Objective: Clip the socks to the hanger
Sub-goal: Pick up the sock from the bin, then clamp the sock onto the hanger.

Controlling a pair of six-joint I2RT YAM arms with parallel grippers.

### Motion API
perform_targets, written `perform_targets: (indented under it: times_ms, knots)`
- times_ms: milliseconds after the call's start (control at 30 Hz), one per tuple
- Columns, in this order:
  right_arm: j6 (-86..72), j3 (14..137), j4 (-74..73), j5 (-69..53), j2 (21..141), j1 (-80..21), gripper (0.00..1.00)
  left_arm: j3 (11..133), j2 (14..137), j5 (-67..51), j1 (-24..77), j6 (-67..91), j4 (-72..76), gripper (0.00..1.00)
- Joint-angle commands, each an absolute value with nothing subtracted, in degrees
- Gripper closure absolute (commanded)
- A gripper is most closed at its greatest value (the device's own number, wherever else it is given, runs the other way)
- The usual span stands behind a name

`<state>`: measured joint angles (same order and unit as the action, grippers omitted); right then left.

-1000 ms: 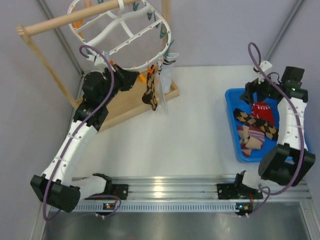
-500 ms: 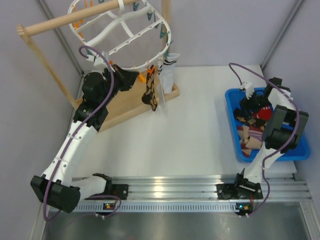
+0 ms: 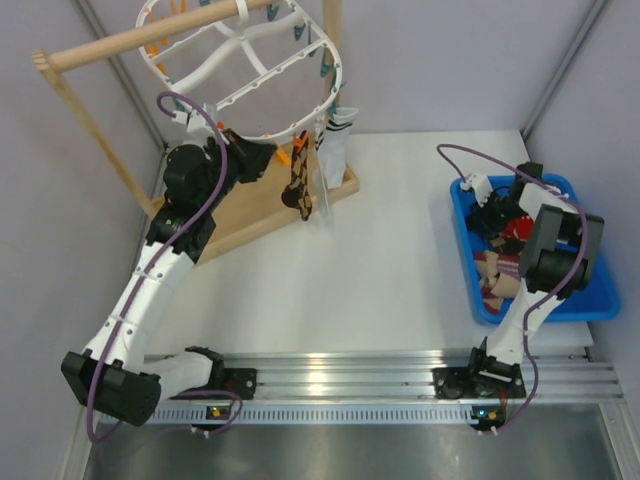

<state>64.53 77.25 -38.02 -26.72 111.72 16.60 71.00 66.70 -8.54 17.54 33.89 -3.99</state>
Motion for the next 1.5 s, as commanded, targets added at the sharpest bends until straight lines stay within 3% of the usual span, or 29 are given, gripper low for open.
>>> perform_targets:
  times_ms: [0,100,433,633,833,967,1167,1467]
  knots:
    - [65.6,76.6,-37.3,-24.9,112.9,16.3,0.77,70.8,65.0,-8.6,17.1,33.9,-1.4,1.00]
    - [65.7,77.3,-39.4,-27.4,108.9,17.8,0.99,70.7,65.0,-8.8,17.1,34.0,-1.2,1.00]
    - [53.8,94.9,-47.6,-46.0,93.7,22.6,1.00,70.0,64.4,-8.9,17.0,34.3,-0.8,1.00]
    - [28.8,97.8,-31.7,-53.3,84.4,18.0,1.00,70.5,64.7,-8.9,17.0,34.1,-0.6,1.00]
    - [9.3,92.9,-17.4,-49.8,76.1,0.5,1.00,71.2,65.6,-9.6,17.0,34.5,-0.4,1.00]
    - [1.4,85.0,-12.0,-44.2,72.8,-17.5,1.00,71.5,65.8,-10.0,17.0,35.1,1.4,1.00]
    - [0.6,74.6,-0.9,-24.5,74.0,-36.4,1.00,71.2,65.7,-10.6,17.0,36.1,1.6,1.00]
    - [1.9,76.1,12.0,-15.7,84.7,-45.4,1.00,70.9,65.7,-11.2,16.9,36.7,1.4,1.00]
